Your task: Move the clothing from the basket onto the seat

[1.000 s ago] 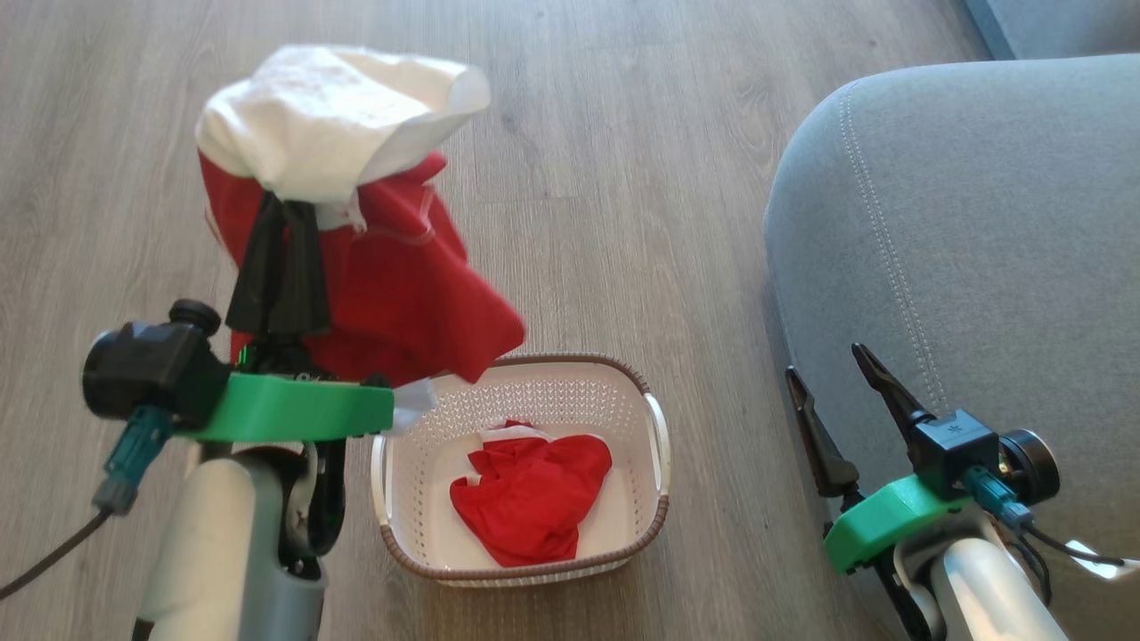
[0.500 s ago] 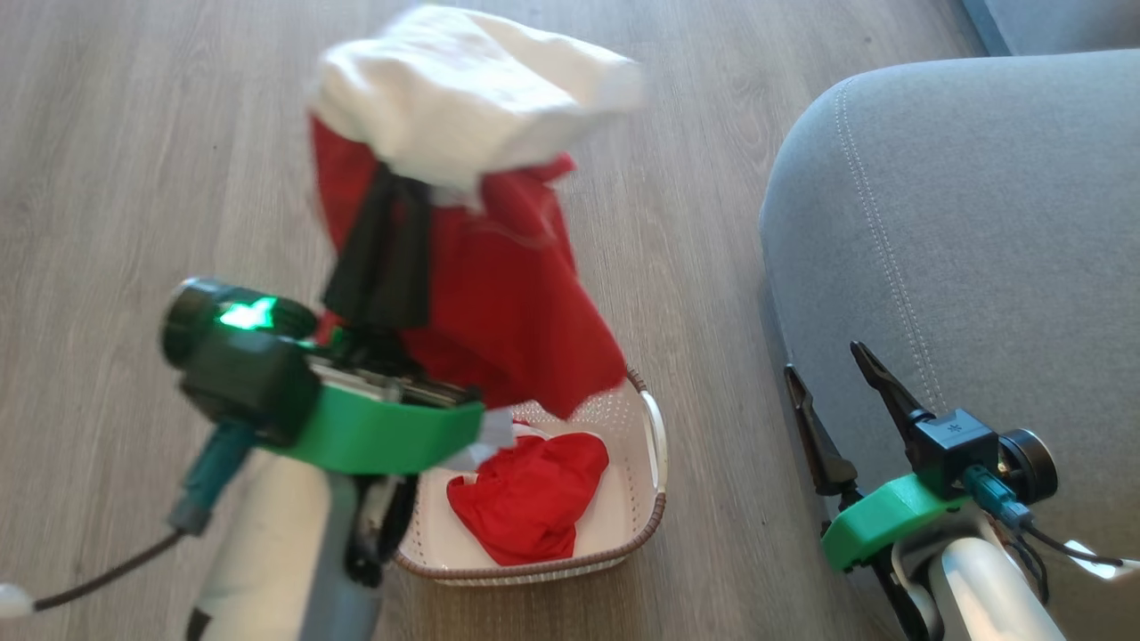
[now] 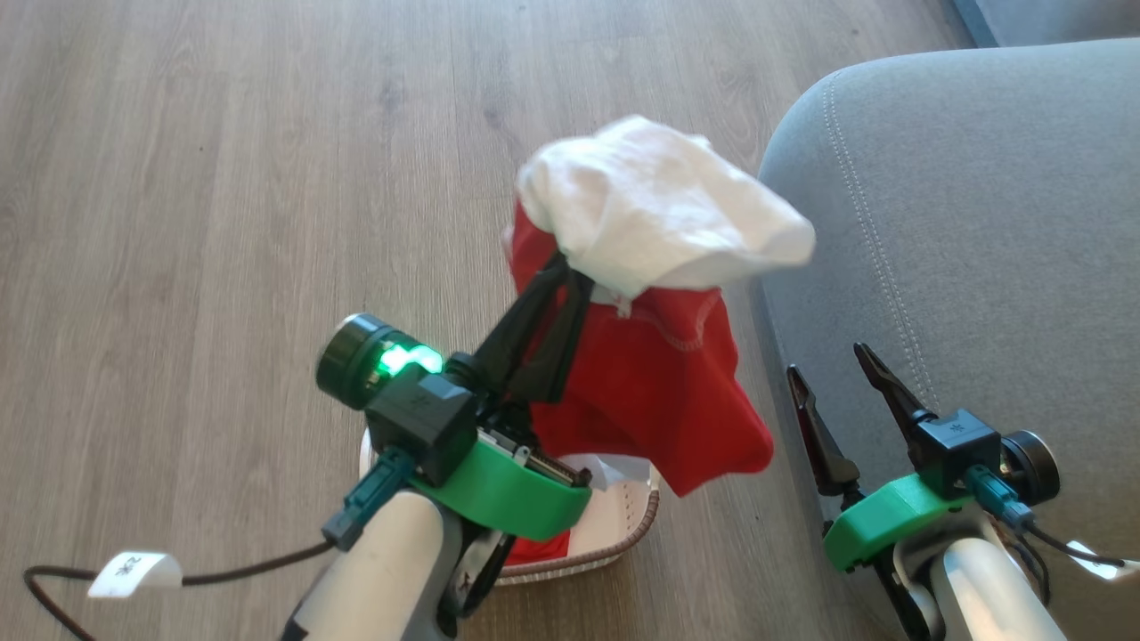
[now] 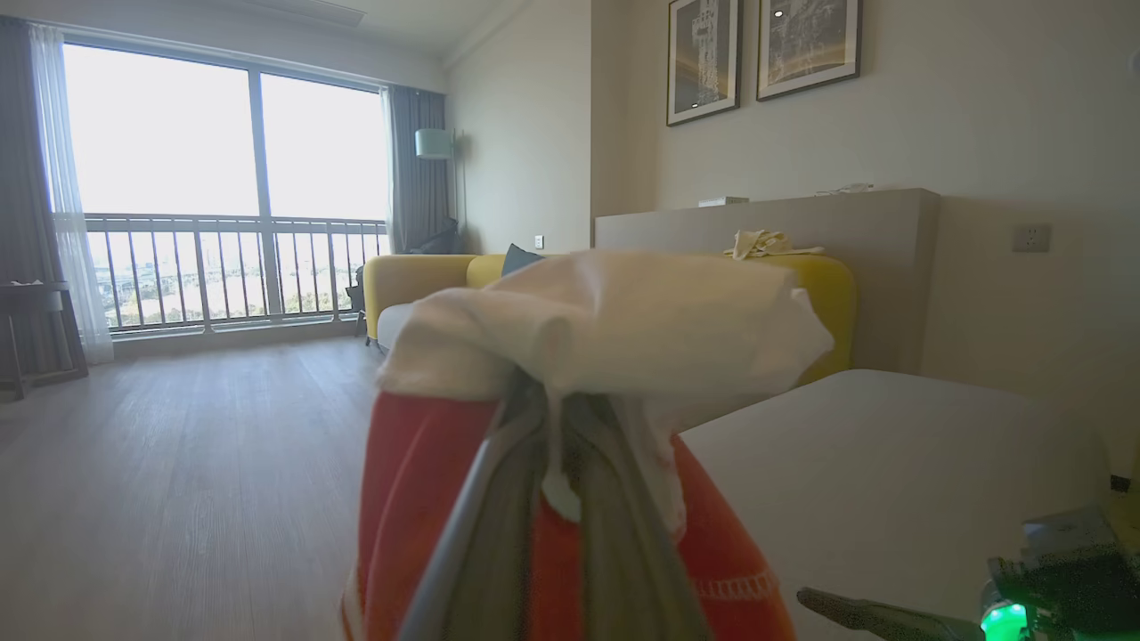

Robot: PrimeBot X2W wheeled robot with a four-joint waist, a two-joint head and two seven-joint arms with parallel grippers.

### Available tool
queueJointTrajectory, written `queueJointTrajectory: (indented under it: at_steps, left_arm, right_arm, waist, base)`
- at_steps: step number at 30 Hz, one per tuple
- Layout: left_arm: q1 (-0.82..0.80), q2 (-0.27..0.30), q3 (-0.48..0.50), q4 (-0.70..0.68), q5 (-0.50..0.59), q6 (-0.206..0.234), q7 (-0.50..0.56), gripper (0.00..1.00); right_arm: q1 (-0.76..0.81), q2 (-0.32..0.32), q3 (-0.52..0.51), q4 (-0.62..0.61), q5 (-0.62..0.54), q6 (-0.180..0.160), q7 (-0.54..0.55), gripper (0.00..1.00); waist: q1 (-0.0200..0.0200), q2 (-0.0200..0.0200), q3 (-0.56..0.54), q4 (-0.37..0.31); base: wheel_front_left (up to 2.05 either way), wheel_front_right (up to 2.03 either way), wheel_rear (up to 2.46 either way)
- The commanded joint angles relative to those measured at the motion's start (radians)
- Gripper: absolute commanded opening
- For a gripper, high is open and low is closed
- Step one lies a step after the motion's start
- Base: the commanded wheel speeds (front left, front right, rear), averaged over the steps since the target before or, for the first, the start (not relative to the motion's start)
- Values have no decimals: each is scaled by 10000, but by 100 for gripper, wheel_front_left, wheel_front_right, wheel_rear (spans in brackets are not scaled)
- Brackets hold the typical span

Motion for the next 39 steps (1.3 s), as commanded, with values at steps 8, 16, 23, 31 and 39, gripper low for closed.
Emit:
queueJointTrajectory:
  at_steps: [8, 16, 23, 31, 39]
  left_arm:
    - [-296, 66, 129, -200, -134, 3, -47, 0]
    - [-270, 66, 237, -125, -126, 27, -47, 0]
    - [-264, 66, 340, -91, -150, 74, -47, 0]
    - [-260, 66, 444, -59, -265, 65, -47, 0]
    - [-253, 66, 522, -50, -273, 78, -47, 0]
  right_arm:
    - [-83, 68, 145, -279, -35, -4, -36, 100]
    - [-86, 18, 229, -474, 160, -4, -36, 100]
    - [81, -405, 587, -1158, 318, -4, -36, 100]
    - [427, -1244, 1865, -2831, 491, -4, -36, 100]
    - [315, -1855, 3228, -4249, 628, -4, -36, 100]
  waist:
    - [1, 0, -53, -46]
    - [1, 0, -61, -132]
    - [1, 0, -5, -207]
    - [1, 0, 30, -181]
    - [1, 0, 30, -193]
  base:
    - [0, 0, 0]
    - [0, 0, 0]
    - [0, 0, 0]
    - [0, 0, 0]
    - [0, 0, 0]
